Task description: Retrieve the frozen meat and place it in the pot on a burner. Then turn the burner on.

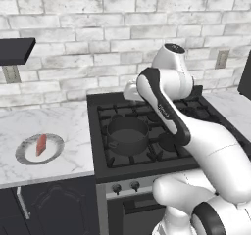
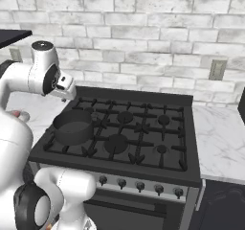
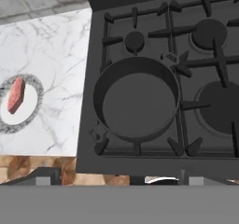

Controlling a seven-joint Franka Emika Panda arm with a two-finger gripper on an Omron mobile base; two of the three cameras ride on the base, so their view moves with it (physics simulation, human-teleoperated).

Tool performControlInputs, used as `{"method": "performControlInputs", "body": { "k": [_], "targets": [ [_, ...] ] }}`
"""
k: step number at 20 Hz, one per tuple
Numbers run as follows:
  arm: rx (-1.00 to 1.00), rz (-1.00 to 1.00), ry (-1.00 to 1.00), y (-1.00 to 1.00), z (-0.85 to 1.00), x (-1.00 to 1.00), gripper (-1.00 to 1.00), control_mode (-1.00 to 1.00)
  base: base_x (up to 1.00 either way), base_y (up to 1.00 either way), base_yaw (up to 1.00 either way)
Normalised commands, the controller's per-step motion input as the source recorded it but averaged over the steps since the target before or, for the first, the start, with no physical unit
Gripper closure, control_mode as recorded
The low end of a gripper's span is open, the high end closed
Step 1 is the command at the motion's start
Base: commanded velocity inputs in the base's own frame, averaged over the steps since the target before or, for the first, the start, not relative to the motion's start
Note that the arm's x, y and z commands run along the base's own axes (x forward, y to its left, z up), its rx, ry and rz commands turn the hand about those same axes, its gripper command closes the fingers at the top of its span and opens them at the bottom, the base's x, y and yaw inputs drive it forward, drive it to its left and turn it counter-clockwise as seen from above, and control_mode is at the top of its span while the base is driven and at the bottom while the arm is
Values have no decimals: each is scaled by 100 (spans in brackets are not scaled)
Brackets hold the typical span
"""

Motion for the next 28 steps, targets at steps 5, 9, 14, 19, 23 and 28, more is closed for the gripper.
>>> {"method": "performControlInputs", "body": {
  "k": [5, 9, 14, 19, 23, 28],
  "targets": [
    [0, 0, -1, 83, -1, -27, -100, -100, 0, 0, 0],
    [-1, 0, -5, 75, -3, -18, -100, -100, 0, 0, 0],
    [0, 0, -4, 52, -16, -16, -100, -100, 0, 0, 0],
    [-5, 2, 0, 79, -18, -1, -100, -100, 0, 0, 0],
    [0, 0, -9, 44, -31, 0, -100, -100, 0, 0, 0],
    [0, 1, -6, 29, -25, 0, -100, -100, 0, 0, 0]
  ]
}}
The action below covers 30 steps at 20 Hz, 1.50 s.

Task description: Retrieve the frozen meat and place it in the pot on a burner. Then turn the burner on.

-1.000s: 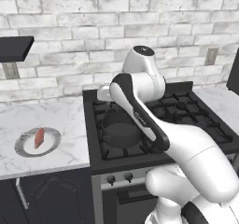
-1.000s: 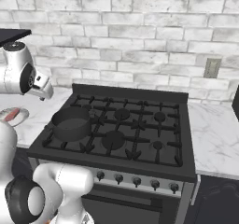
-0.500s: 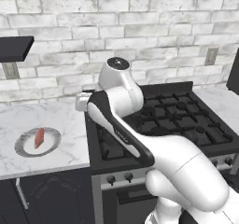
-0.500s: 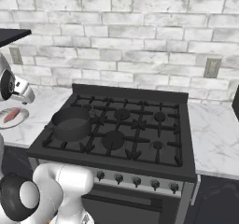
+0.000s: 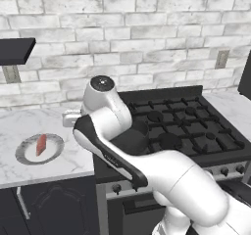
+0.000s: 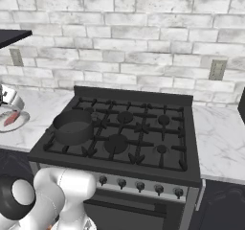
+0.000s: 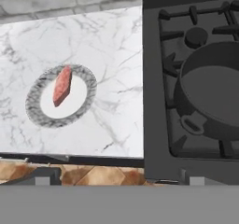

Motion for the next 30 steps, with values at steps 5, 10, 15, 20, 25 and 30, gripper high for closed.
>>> {"method": "performControlInputs", "body": {
  "k": [5, 10, 15, 20, 25, 30],
  "targets": [
    [0, 4, 0, 13, -14, 0, -100, -100, 0, 0, 0],
    [-4, 6, 2, 37, -3, 0, -100, -100, 0, 0, 0],
    [-10, 0, 1, 41, -2, 5, -100, -100, 0, 0, 0],
    [-10, 0, 0, 41, -18, 13, -100, -100, 0, 0, 0],
    [-6, 0, 3, 45, -15, 35, -100, -100, 0, 0, 0],
    [0, -10, 13, 40, -8, 58, -100, -100, 0, 0, 0]
  ]
}}
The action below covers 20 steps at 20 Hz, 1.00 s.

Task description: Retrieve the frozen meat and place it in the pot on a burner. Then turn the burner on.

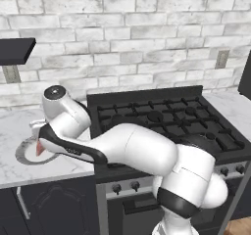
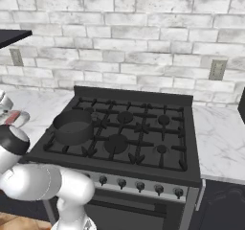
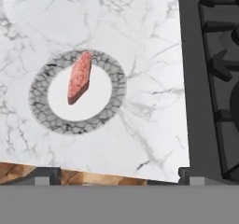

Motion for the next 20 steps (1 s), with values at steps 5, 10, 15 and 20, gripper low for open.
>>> {"method": "performControlInputs", "body": {
  "k": [5, 10, 15, 20],
  "targets": [
    [0, -14, 11, 37, -4, 55, -100, -100, 0, 0, 0],
    [0, -9, 2, 42, -11, 31, -100, -100, 0, 0, 0],
    [0, 0, 0, 21, -16, 15, -100, -100, 0, 0, 0],
    [0, 0, 5, 9, -36, 27, -100, -100, 0, 0, 0]
  ]
}}
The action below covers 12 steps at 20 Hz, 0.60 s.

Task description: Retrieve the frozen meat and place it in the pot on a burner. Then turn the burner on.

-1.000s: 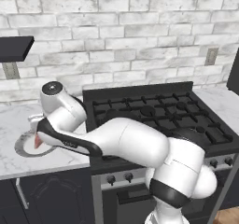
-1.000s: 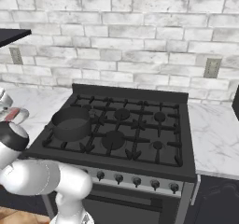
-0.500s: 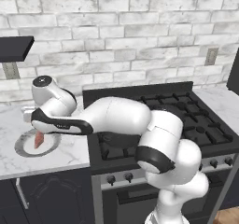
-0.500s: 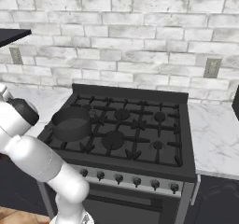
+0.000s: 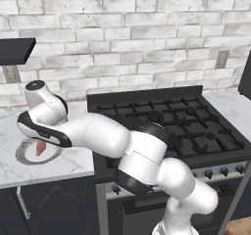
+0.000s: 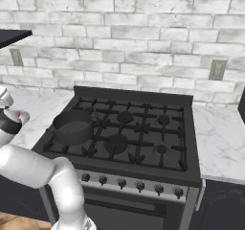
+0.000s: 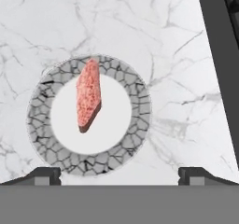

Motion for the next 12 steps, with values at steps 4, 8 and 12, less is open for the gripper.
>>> {"method": "performControlInputs", "body": {
  "k": [4, 8, 12],
  "targets": [
    [0, 0, 6, 1, -49, 31, -100, -100, 0, 0, 0],
    [0, 0, 0, 4, -32, 32, -100, -100, 0, 0, 0],
    [0, 0, 0, 19, -21, 39, -100, -100, 0, 0, 0]
  ]
}}
